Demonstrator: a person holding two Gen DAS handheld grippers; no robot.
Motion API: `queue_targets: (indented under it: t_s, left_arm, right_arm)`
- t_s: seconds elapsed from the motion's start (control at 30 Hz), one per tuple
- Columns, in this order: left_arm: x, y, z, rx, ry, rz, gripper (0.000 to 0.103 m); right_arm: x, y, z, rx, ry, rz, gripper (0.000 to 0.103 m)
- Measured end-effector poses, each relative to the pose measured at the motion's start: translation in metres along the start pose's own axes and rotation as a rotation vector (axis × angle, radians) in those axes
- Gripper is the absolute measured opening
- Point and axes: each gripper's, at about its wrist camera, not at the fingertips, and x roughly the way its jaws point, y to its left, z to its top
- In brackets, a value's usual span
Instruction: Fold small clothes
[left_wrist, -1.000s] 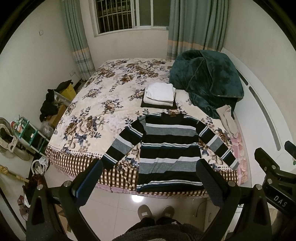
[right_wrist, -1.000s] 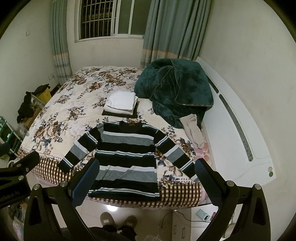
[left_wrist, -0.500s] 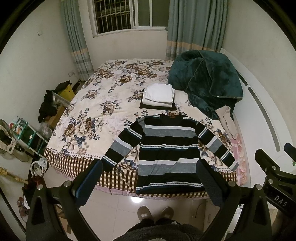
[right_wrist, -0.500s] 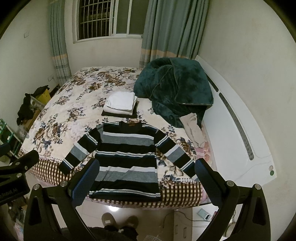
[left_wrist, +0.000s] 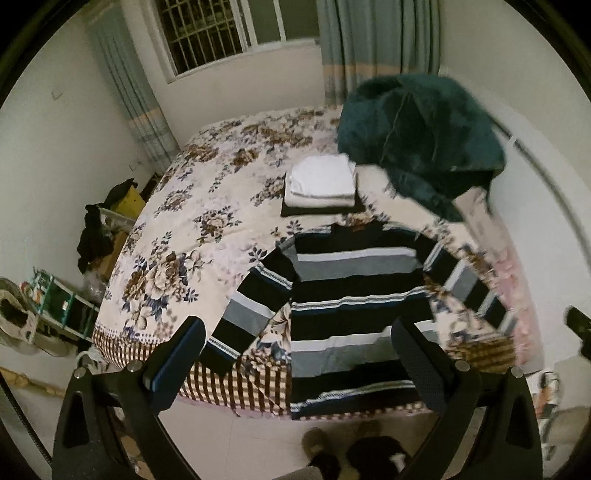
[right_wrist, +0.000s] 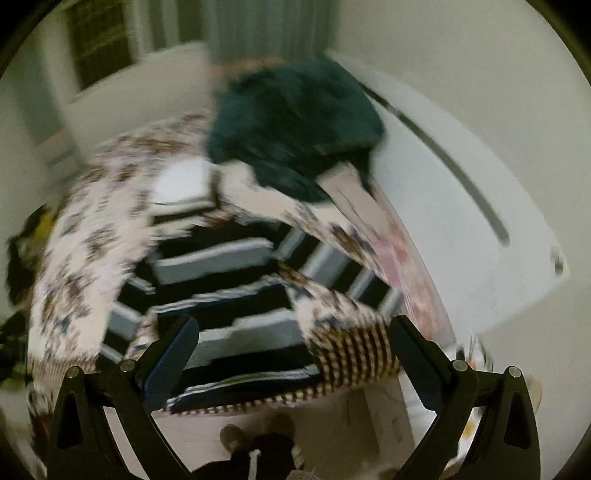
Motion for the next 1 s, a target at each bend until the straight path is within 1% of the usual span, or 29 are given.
queue_targets:
  t_s: [0.07,0.17,0.23,0.3,0.37,0.43,0.47,0.5,0.53,0.6,0.63,0.67,0.7,0.77,0.8,0.83,0.87,0.9,0.93,0.97,1.0]
  left_arm:
    - [0.037,-0.014,0.003,0.02,0.041,0.015,0.103]
    - [0.109,-0.046,0.011,0.04,0.109,0.042,0.103]
    - [0.147,-0.063,0.015,0.045,0.141,0.063,0.103]
    - [0.2,-0.086,0.022,0.05,0.197,0.093,0.103]
    - [0.247,-0.102,0.027,0.026,0.251,0.114,0.103]
    - [0.283,-0.111,0.029,0.002,0.296,0.124,0.103]
    - [0.308,-0.117,0.029,-0.008,0.317,0.122,0.103]
    - [0.327,-0.122,0.028,-0.012,0.331,0.128,0.103]
    - [0.346,-0.128,0.026,-0.015,0.346,0.139,0.103]
    - [0.386,-0.136,0.021,-0.029,0.383,0.147,0.103]
    - [0.408,-0.137,0.016,-0.044,0.407,0.156,0.103]
    - [0.421,-0.138,0.013,-0.056,0.422,0.159,0.103]
    - [0.434,-0.137,0.009,-0.07,0.439,0.159,0.103]
    - [0.461,-0.134,0.001,-0.096,0.468,0.16,0.103]
    - [0.471,-0.134,-0.001,-0.104,0.476,0.159,0.103]
    - [0.481,-0.134,-0.003,-0.11,0.481,0.158,0.103]
    - [0.491,-0.133,-0.004,-0.116,0.483,0.156,0.103]
    - [0.499,-0.132,-0.002,-0.122,0.481,0.151,0.103]
    - [0.504,-0.125,-0.003,-0.13,0.471,0.145,0.103]
    - [0.508,-0.121,-0.002,-0.135,0.464,0.141,0.103]
    - [0.512,-0.118,0.0,-0.138,0.457,0.14,0.103]
  right_arm:
    - [0.062,-0.035,0.003,0.1,0.076,-0.037,0.103]
    - [0.16,-0.1,-0.004,0.248,0.173,-0.06,0.103]
    - [0.224,-0.146,-0.01,0.342,0.214,-0.071,0.103]
    - [0.292,-0.187,-0.015,0.44,0.25,-0.08,0.103]
    - [0.356,-0.22,-0.022,0.521,0.3,-0.095,0.103]
    - [0.409,-0.242,-0.03,0.599,0.338,-0.099,0.103]
    - [0.434,-0.251,-0.034,0.635,0.354,-0.095,0.103]
    - [0.467,-0.262,-0.039,0.68,0.373,-0.085,0.103]
    - [0.489,-0.269,-0.043,0.719,0.388,-0.079,0.102]
    - [0.536,-0.283,-0.056,0.845,0.409,-0.048,0.098]
    - [0.551,-0.288,-0.064,0.908,0.42,-0.042,0.097]
    - [0.565,-0.294,-0.071,0.971,0.425,-0.037,0.094]
    - [0.582,-0.302,-0.079,1.051,0.411,-0.021,0.089]
    - [0.602,-0.311,-0.089,1.161,0.377,-0.016,0.083]
    - [0.605,-0.313,-0.091,1.197,0.35,-0.015,0.082]
    - [0.608,-0.316,-0.092,1.234,0.298,-0.024,0.08]
    - [0.608,-0.317,-0.091,1.252,0.249,-0.038,0.067]
    - [0.608,-0.316,-0.088,1.254,0.214,-0.057,0.043]
    - [0.608,-0.314,-0.083,1.237,0.175,-0.082,0.03]
    - [0.607,-0.311,-0.076,1.214,0.156,-0.098,0.008]
    - [0.606,-0.305,-0.067,1.173,0.143,-0.128,0.008]
